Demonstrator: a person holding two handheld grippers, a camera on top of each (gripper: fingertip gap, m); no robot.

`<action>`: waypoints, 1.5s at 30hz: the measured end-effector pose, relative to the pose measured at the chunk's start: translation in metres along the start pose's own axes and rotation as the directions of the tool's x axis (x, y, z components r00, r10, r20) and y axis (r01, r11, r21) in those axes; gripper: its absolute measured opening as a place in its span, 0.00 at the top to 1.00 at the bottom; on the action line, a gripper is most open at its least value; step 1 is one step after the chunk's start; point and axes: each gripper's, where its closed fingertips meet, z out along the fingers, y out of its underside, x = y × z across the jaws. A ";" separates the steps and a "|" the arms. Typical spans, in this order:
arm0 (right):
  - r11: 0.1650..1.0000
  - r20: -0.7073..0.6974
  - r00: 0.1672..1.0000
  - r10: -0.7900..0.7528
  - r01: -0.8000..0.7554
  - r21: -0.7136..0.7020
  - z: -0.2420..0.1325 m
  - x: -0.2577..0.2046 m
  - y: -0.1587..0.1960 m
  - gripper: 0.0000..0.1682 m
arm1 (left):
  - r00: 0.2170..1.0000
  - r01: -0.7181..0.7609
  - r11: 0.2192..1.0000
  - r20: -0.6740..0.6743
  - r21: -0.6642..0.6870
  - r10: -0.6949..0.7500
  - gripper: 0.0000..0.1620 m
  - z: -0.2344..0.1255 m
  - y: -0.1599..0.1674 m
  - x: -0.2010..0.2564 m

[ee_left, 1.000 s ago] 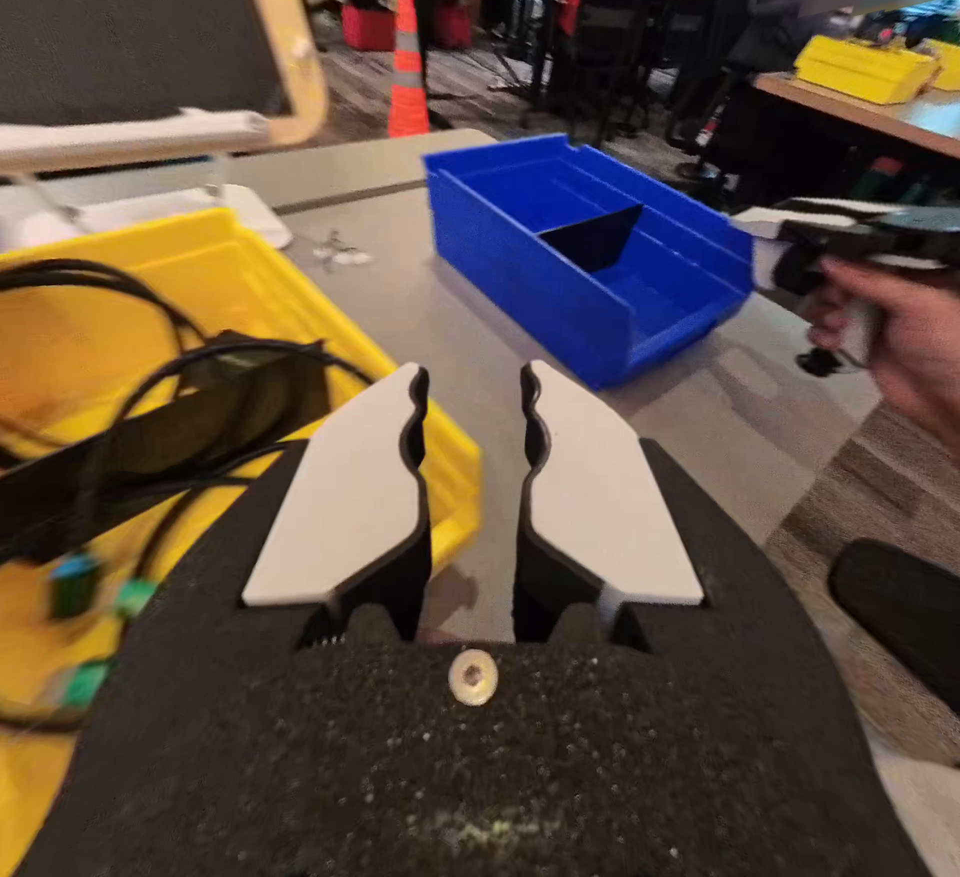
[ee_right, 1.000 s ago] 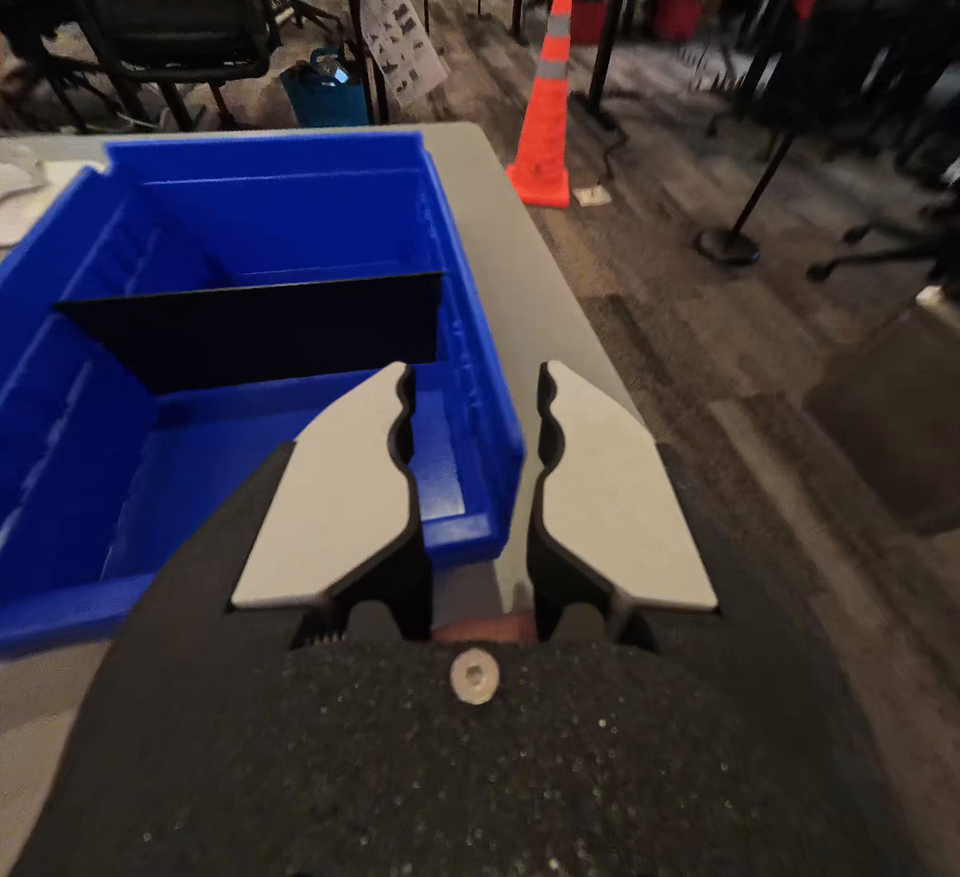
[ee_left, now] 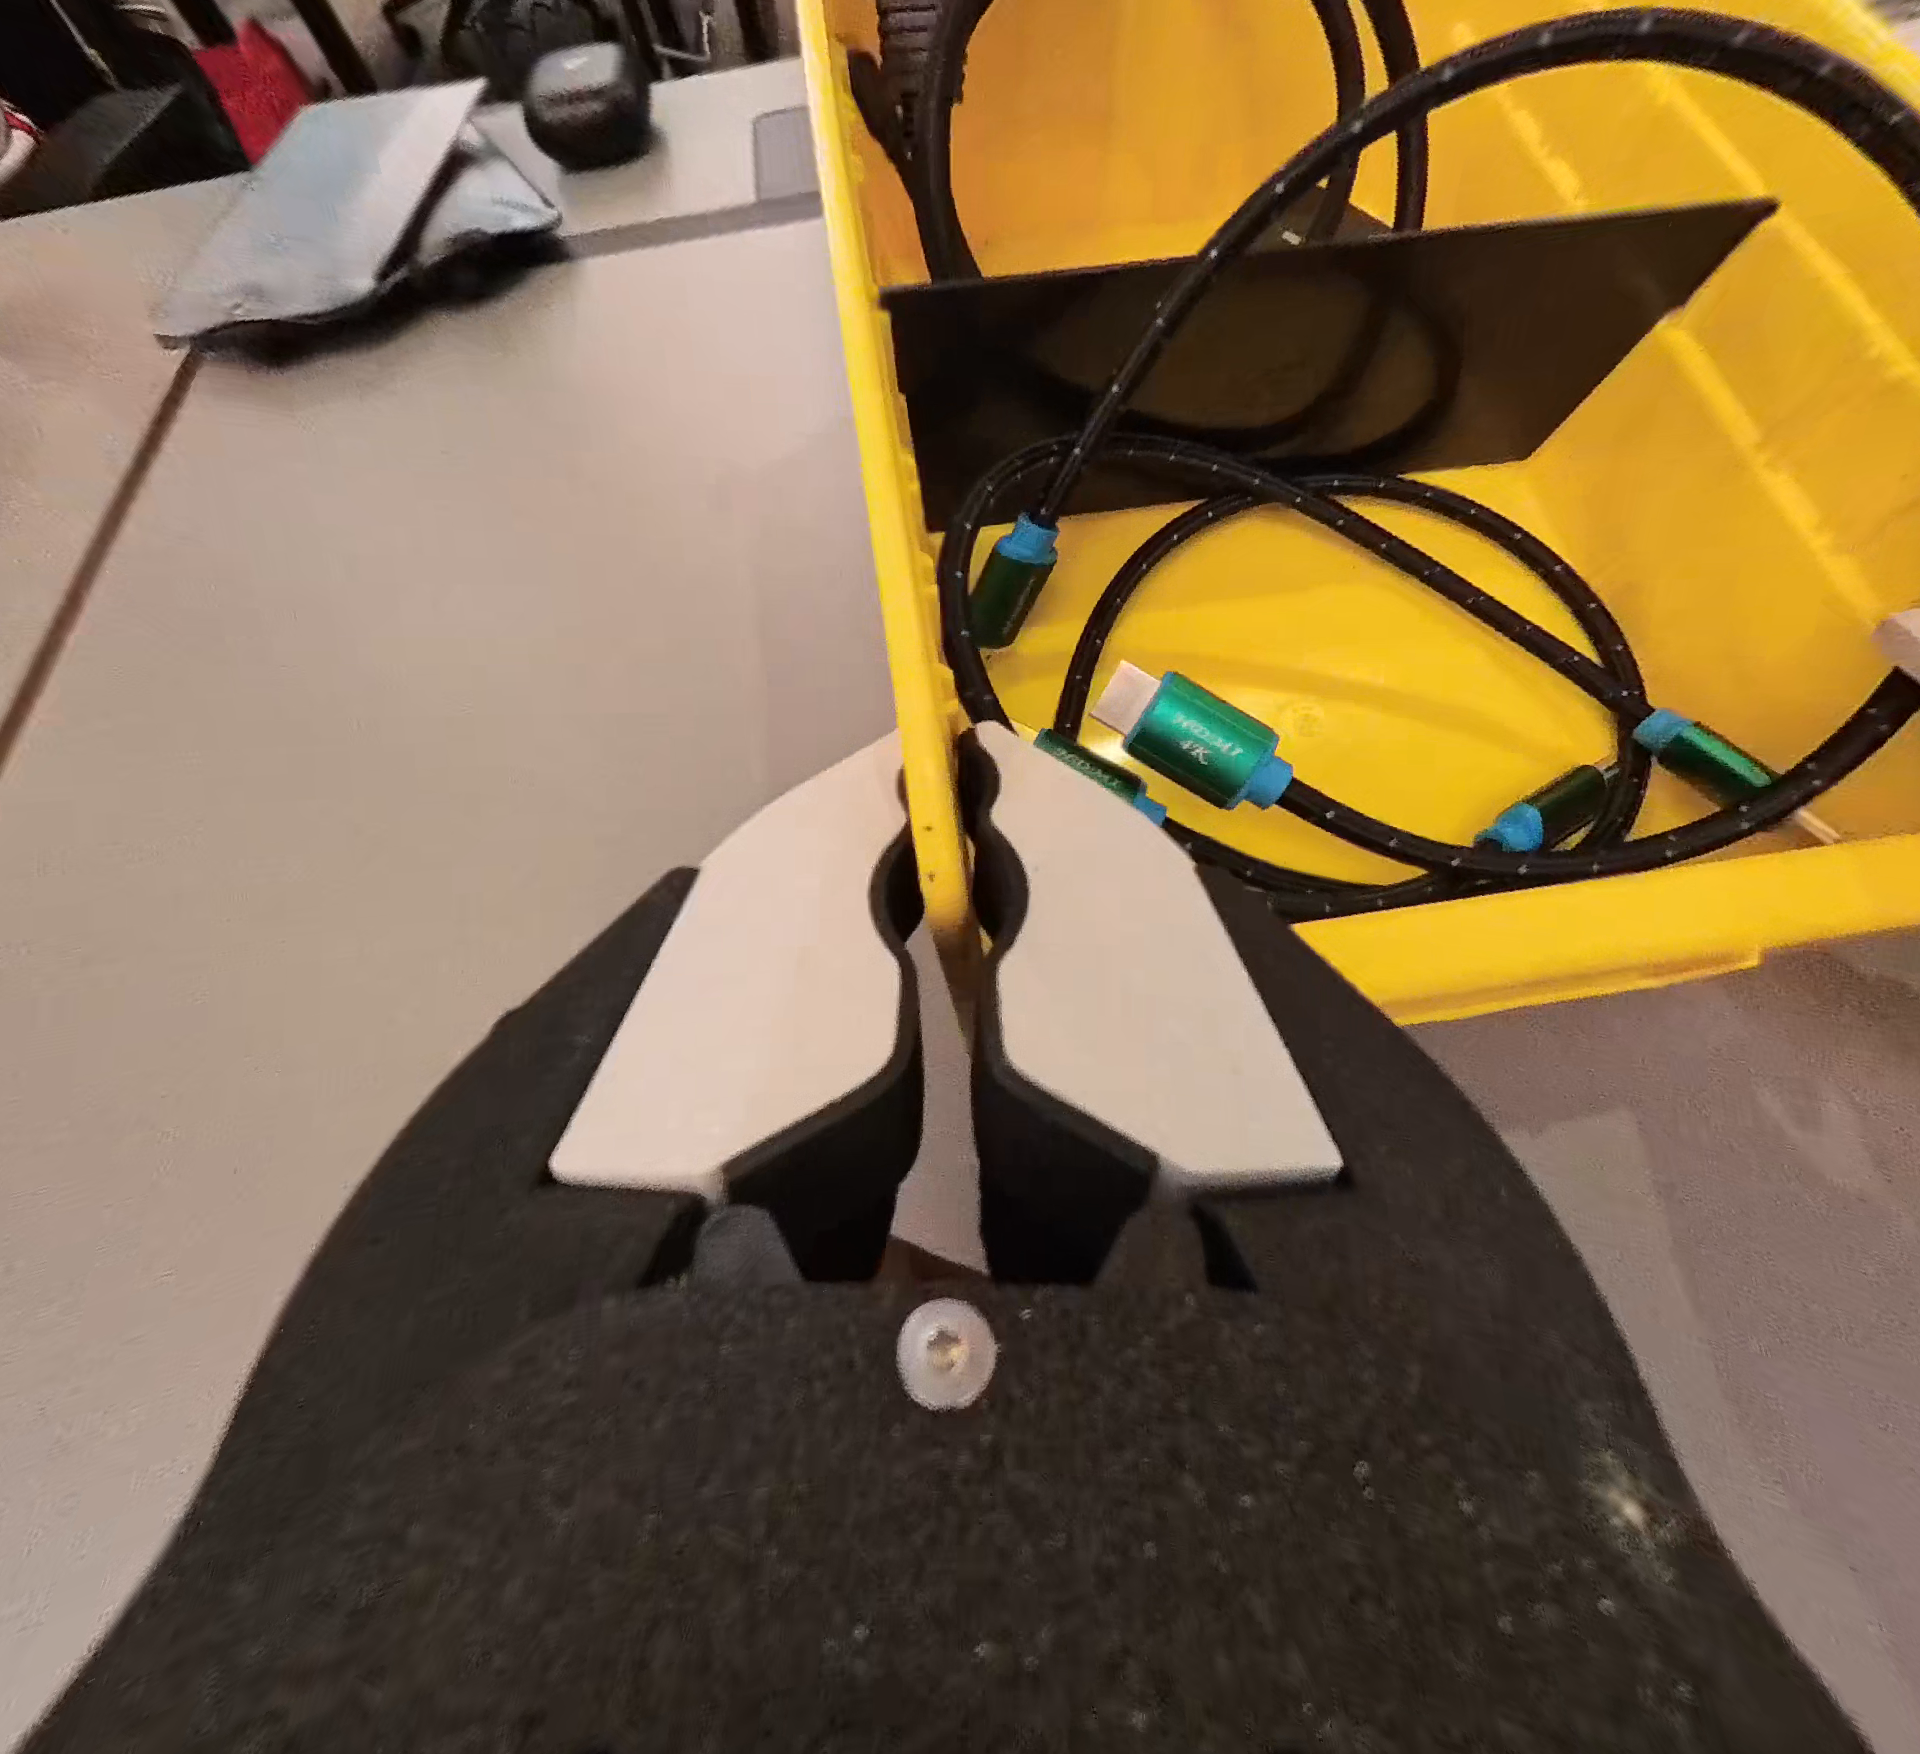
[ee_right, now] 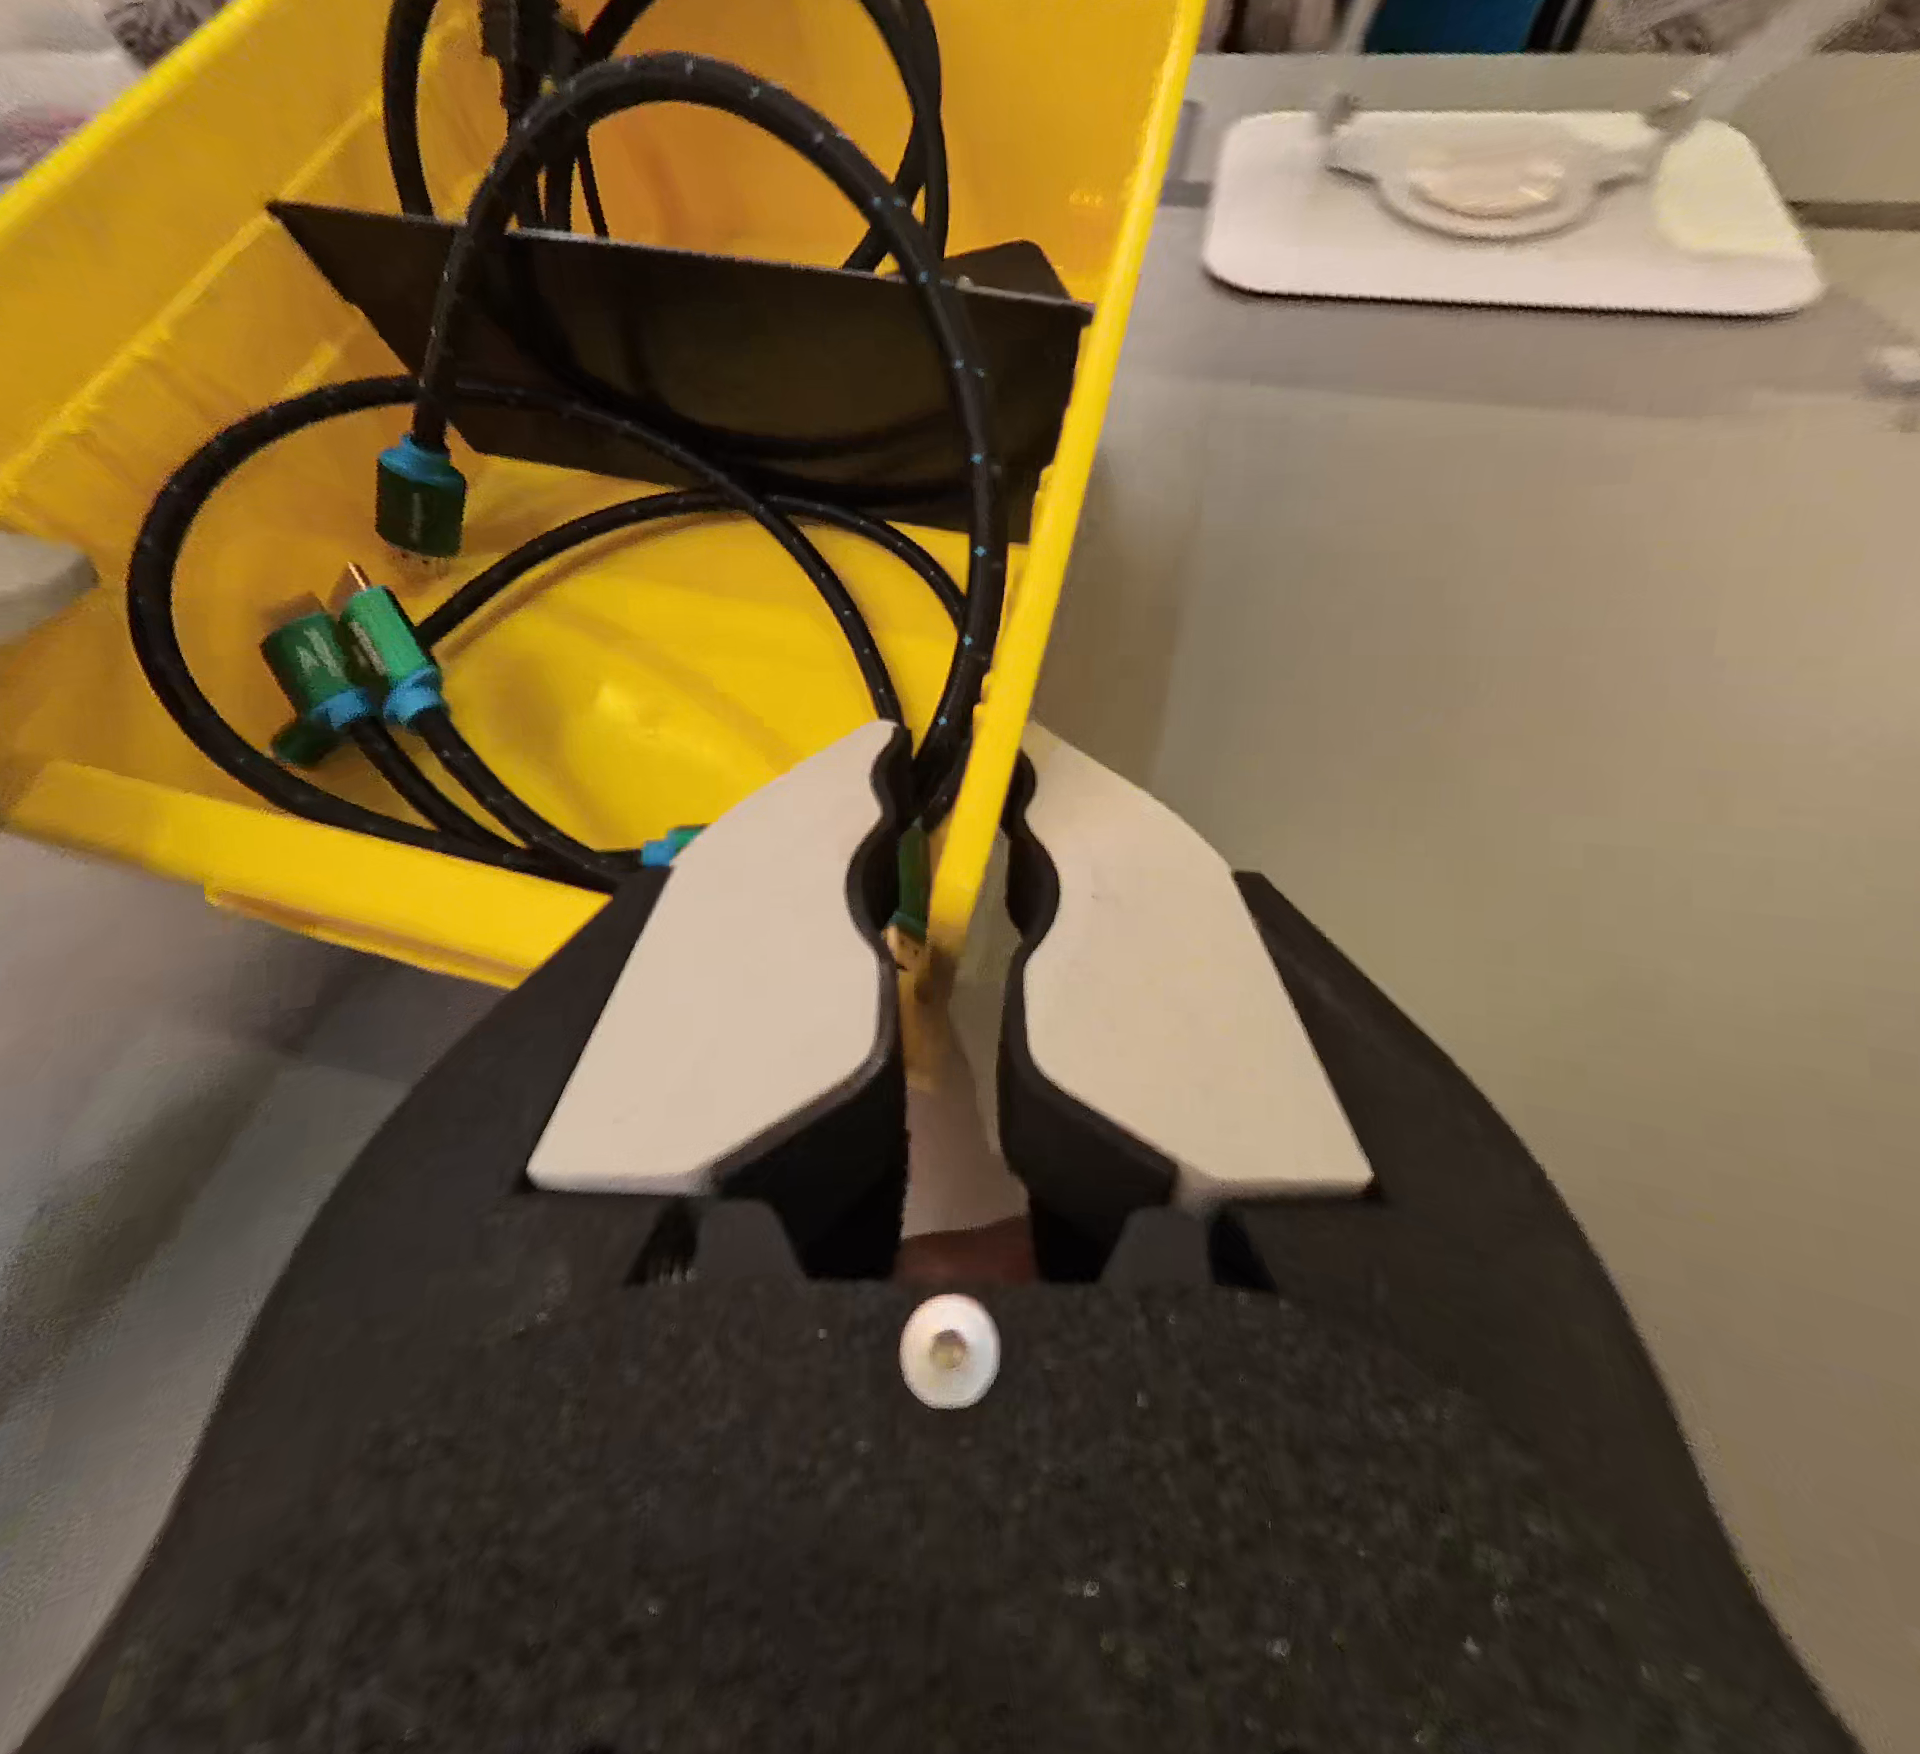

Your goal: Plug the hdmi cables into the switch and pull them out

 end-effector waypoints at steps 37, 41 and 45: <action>0.970 -0.097 0.984 0.146 -0.123 0.210 -0.179 0.389 0.005 0.77 | 0.973 0.228 0.969 -0.042 0.100 -0.225 0.82 -0.086 0.034 0.043; 0.974 -0.289 0.948 0.131 -0.068 0.217 -0.191 0.456 0.015 0.80 | 0.990 0.113 0.992 -0.091 0.053 -0.108 0.82 -0.064 0.040 0.067; 0.971 -0.412 0.911 0.024 0.077 0.226 -0.193 0.466 0.007 0.86 | 1.000 -0.030 0.996 -0.003 0.084 0.031 0.82 -0.058 0.038 0.064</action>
